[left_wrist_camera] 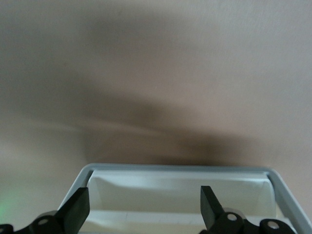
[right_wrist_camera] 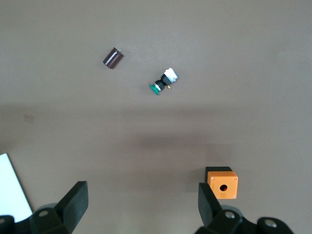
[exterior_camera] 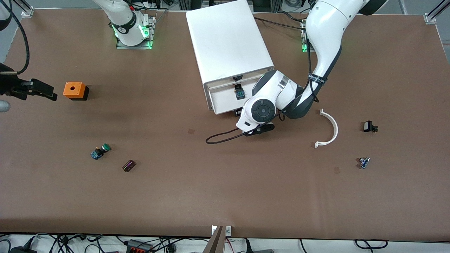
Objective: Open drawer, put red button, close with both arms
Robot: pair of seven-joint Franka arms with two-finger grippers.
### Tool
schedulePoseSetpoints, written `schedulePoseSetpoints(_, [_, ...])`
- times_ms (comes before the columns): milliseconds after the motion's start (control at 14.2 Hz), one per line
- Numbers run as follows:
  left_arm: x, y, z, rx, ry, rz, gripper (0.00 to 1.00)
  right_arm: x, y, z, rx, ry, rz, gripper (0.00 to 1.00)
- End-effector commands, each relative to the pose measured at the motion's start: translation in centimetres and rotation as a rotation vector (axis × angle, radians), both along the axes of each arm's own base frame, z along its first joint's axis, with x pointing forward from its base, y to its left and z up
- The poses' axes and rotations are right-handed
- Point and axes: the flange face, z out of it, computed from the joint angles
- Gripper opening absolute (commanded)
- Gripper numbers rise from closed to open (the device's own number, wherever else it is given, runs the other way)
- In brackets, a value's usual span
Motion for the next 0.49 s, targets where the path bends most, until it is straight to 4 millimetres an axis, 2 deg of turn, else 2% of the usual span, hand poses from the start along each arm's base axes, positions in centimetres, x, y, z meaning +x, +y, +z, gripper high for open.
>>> schedulePoseSetpoints(0, [-2.3, -0.7, 1.8, -0.006, 0.062, -0.024, 1.00, -4.1, 0.1, -0.8, -0.014, -0.042, 0.022, 1.00])
schedulePoseSetpoints(141, [-3.2, -1.2, 2.0, -0.008, 0.100, -0.035, 1.00, -5.0, 0.1, -1.1, -0.013, -0.042, 0.023, 1.00])
schedulePoseSetpoints(423, [-4.7, -2.0, 1.6, -0.001, 0.143, -0.060, 1.00, -4.8, 0.5, -1.1, -0.013, -0.053, 0.041, 1.00])
